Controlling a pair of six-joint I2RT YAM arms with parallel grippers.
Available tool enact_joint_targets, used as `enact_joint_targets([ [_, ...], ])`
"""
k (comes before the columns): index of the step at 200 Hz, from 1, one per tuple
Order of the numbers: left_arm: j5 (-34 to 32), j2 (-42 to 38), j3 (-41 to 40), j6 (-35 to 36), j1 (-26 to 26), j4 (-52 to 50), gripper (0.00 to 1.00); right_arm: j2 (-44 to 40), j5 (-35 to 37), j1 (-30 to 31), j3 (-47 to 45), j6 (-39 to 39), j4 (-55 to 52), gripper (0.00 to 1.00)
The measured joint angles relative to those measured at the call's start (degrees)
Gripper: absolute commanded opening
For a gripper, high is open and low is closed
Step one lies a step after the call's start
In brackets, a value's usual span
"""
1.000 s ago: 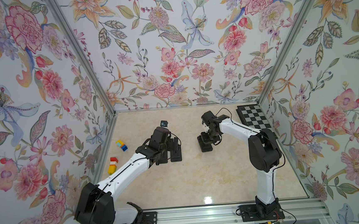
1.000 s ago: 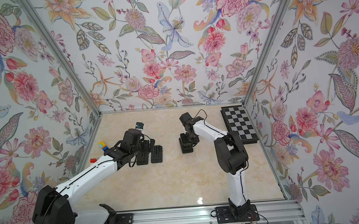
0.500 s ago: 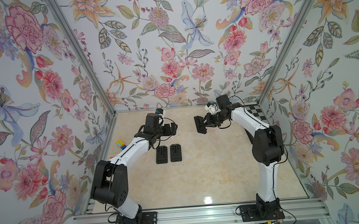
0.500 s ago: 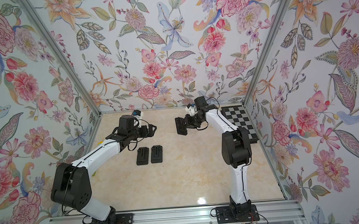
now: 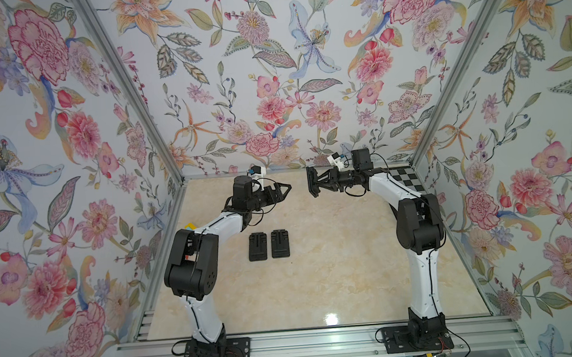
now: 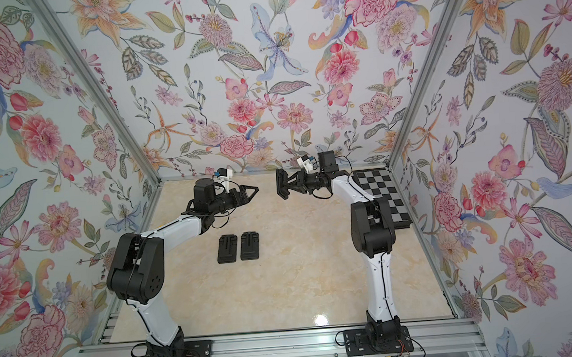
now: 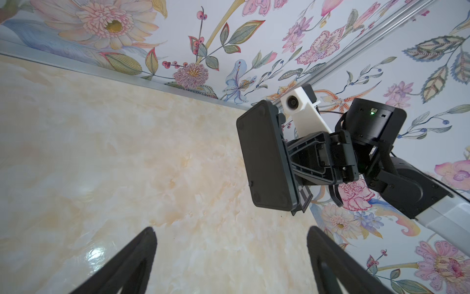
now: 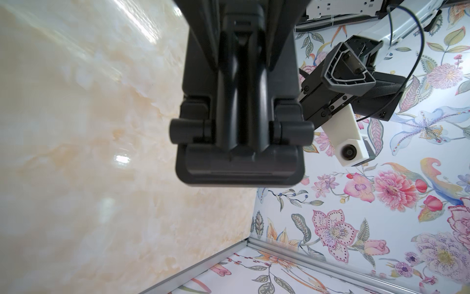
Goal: Open the phone stand
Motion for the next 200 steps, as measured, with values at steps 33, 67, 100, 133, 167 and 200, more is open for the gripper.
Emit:
enact_joint_targets([
  [33, 0.2, 1.8, 0.0, -8.4, 0.4, 9.4, 0.96, 2.0, -1.0, 0.0, -1.1, 14.4, 18.3, 0.00],
  [67, 0.2, 2.1, 0.0, -13.7, 0.7, 15.2, 0.96, 4.0, -0.7, 0.2, -1.4, 24.0, 29.2, 0.00],
  [100, 0.4, 4.5, 0.0, -19.1, 0.9, 20.5, 0.97, 5.6, -0.5, 1.0, -0.5, 27.1, 31.8, 0.00],
  [133, 1.8, 8.1, 0.2, -24.4, 1.0, 24.9, 0.97, 7.0, 0.1, 2.3, 0.6, 28.2, 32.0, 0.00],
  [167, 3.4, 10.6, 1.3, -28.3, 1.0, 27.5, 0.97, 7.8, 0.1, 3.3, 3.8, 28.6, 31.8, 0.00],
  [200, 4.7, 12.0, 3.3, -31.8, 1.0, 31.3, 0.97, 8.7, 0.1, 4.2, 6.5, 28.7, 31.9, 0.00],
])
